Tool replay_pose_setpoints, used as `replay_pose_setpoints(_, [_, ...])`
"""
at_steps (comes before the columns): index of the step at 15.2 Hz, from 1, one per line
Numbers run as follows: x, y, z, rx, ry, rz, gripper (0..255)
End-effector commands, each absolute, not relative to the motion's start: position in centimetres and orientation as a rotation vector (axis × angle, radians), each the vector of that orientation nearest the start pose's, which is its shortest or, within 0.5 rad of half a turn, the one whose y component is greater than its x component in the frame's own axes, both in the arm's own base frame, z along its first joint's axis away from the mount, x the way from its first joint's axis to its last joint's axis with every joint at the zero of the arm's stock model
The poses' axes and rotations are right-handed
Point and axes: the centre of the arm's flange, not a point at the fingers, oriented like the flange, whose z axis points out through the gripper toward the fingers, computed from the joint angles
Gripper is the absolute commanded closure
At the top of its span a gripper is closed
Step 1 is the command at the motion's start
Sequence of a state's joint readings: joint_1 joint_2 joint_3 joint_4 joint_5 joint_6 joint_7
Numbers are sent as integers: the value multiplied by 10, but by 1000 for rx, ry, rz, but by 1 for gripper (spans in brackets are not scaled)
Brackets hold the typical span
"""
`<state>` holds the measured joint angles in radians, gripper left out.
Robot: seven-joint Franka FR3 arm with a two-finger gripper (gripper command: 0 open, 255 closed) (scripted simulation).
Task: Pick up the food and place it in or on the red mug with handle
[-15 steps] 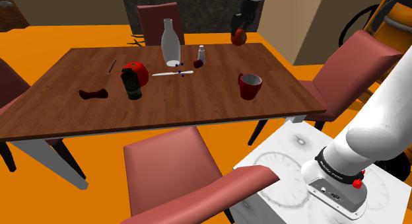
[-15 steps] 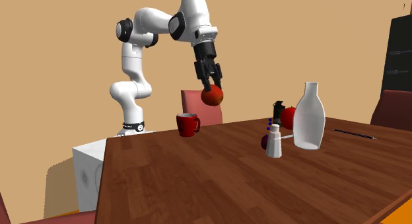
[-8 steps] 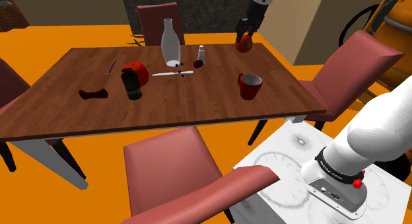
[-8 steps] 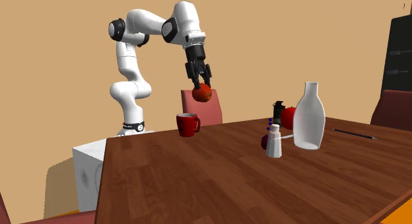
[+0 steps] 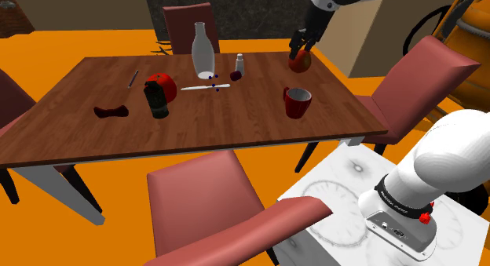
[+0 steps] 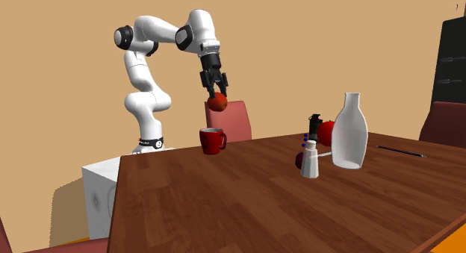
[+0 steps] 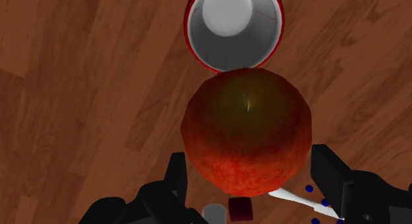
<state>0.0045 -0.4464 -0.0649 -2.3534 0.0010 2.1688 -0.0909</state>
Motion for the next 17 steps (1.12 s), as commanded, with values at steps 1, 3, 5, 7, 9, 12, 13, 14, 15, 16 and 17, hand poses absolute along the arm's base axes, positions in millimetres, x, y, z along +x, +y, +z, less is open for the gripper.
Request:
replay_pose_setpoints(1, [435,-25,516,-3105,-50,-409,255])
replay_pose_setpoints(3, [435,-25,506,-3105,-50,-409,255])
replay_pose_setpoints(5, [435,-25,495,-3105,-50,-409,255])
replay_pose_setpoints(7, [435,-25,485,-3105,-50,-409,255])
replay_pose_setpoints(9, [435,-25,474,-3105,-50,-409,255])
replay_pose_setpoints(12, [435,-25,458,-3105,-50,-409,255])
replay_pose_setpoints(13, [435,-25,453,-3105,-50,-409,255])
replay_pose_setpoints(14, [435,-25,448,-3105,-50,-409,255])
replay_pose_setpoints(15, [435,-25,439,-3105,-50,-409,255])
replay_pose_setpoints(16, [435,-25,439,-3105,-50,-409,255])
replay_pose_setpoints(17, [435,-25,439,-3105,-50,-409,255])
